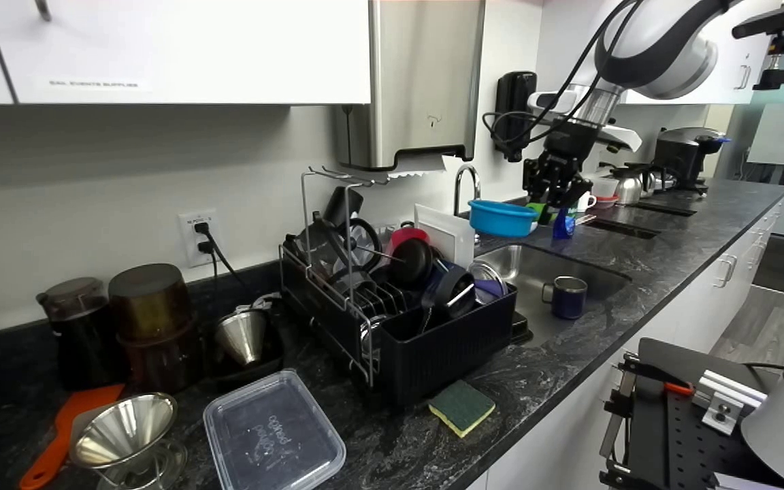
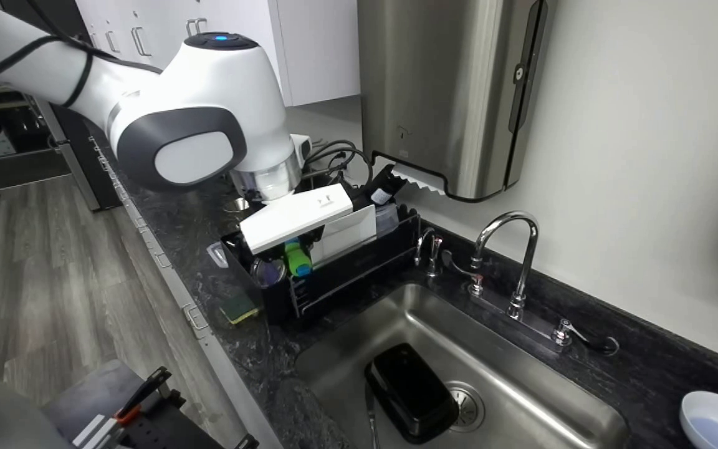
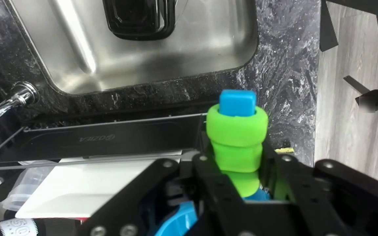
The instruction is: Put the blue pan on the the dish dryer
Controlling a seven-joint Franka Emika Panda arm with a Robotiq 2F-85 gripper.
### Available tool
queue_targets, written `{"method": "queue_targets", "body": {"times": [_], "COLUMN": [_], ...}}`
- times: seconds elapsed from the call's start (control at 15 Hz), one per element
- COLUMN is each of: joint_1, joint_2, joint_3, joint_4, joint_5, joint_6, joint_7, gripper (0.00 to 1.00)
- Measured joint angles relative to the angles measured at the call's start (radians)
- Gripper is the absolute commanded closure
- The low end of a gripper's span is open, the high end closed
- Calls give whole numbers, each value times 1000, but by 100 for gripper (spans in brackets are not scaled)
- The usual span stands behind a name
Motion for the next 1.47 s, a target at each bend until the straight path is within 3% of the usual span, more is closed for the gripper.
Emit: {"method": "queue_targets", "body": {"times": [0.53,0.93,1.47], "joint_1": [84,151,197], "joint_2": [-76,-145,-62], "joint_3": [0,0,-41], "joint_4": [0,9,112], "joint_5": [27,143,362], "joint_6": [-102,-183,-327], "joint_7": [100,170,265], "gripper": [92,92,92]}}
